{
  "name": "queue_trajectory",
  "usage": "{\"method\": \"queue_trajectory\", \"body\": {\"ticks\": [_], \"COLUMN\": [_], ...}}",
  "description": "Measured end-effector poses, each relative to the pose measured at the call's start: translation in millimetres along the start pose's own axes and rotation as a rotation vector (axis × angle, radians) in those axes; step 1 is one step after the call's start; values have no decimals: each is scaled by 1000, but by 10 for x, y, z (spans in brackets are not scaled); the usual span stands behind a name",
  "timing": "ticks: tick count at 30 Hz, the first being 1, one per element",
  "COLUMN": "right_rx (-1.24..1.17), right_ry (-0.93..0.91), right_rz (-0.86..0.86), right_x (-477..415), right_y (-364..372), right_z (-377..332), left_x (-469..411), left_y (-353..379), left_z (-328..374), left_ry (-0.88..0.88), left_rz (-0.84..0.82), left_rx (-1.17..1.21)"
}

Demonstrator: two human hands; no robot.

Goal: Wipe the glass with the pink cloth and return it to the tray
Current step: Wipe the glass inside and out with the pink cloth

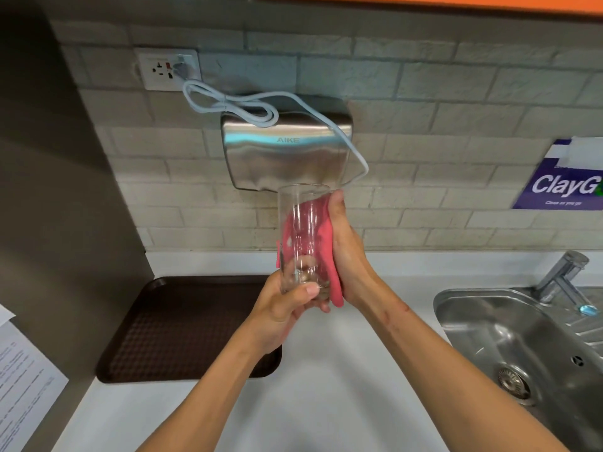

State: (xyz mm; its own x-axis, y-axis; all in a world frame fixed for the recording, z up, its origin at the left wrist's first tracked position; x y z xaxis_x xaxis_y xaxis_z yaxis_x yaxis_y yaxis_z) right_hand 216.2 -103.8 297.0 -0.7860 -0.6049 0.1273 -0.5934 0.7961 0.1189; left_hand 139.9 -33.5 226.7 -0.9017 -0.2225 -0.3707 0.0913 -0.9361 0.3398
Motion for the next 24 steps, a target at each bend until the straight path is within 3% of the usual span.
{"method": "queue_trajectory", "body": {"ticks": [3,5,9,17,21,24], "right_rx": [204,208,215,562,416,216], "right_ry": [-145,-218,-320,-581,-678,-575], "right_rz": [61,50,89,236,325,308], "right_x": [73,144,253,360,258,110], "right_y": [-5,31,65,188,65,-63], "right_z": [59,92,64,-268,-573,-664], "left_x": [0,-8,-66,-111,-18,-6], "left_y": [-27,-52,-104,-21,57,60], "left_z": [-12,5,93,274,212,164], "left_ry": [11,7,45,134,76,30], "left_rz": [49,66,129,177,112,62], "left_rx": [-18,-63,-262,-568,-505,-413]}}
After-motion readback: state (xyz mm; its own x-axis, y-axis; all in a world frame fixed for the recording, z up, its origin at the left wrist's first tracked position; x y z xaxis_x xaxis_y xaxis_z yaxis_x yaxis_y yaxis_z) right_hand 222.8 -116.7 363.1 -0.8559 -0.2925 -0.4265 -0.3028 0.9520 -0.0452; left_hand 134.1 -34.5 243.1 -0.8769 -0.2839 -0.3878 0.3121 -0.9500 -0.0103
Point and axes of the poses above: each hand's wrist, its own x-axis away from the middle knuckle, its own y-axis out of the palm, z = x × y, the point moved 6 cm from there along -x, towards the middle knuckle, and after that the axes turned 8 degrees about y, right-handed, at the moved point
